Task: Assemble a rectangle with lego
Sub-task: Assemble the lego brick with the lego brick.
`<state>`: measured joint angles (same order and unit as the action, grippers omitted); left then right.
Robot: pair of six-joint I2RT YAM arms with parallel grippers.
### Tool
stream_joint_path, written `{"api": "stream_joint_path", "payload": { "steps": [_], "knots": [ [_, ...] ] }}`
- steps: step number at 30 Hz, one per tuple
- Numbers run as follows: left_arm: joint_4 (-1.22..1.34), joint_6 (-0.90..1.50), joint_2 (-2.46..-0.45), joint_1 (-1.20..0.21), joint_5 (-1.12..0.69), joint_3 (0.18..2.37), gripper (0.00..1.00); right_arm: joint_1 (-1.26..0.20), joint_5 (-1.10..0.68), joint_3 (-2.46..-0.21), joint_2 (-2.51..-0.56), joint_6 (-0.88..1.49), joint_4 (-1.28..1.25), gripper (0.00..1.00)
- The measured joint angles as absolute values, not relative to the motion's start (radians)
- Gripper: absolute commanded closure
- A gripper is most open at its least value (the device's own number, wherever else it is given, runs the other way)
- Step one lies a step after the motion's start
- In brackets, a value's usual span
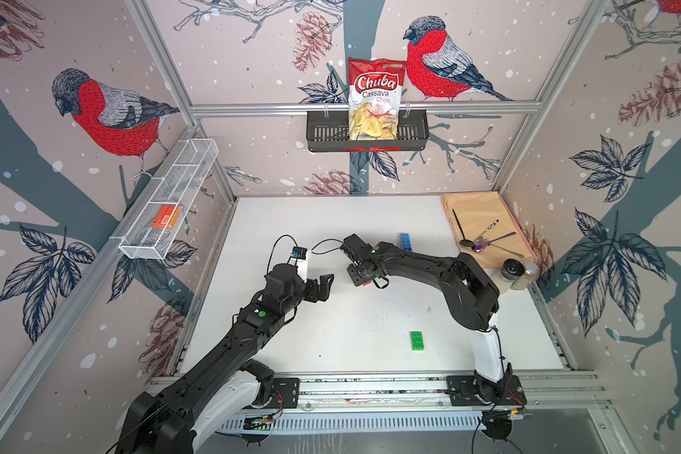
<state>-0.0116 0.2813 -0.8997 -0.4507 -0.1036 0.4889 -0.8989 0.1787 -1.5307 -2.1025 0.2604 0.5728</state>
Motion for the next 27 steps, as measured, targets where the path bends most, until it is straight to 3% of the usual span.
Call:
{"api": "stream_joint_path", "payload": {
  "steps": [7, 16, 22, 27],
  "knots": [
    [-0.012, 0.281, -0.895, -0.45, -0.101, 0.487, 0.04, -0.883, 0.148, -1.507, -2.062, 0.243, 0.606, 0.24],
    [-0.012, 0.281, -0.884, -0.45, -0.075, 0.485, 0.03, -0.876, 0.102, -1.508, -1.978, 0.21, 0.567, 0.23],
    [-0.007, 0.264, -0.889, -0.458, -0.143, 0.505, 0.03, -0.809, 0.051, -1.407, -1.739, 0.218, 0.503, 0.24],
    [-0.006, 0.143, -0.934, -0.682, -0.156, 0.566, 0.04, -0.65, 0.047, -1.259, -1.57, 0.3, 0.488, 0.24]
  ]
}}
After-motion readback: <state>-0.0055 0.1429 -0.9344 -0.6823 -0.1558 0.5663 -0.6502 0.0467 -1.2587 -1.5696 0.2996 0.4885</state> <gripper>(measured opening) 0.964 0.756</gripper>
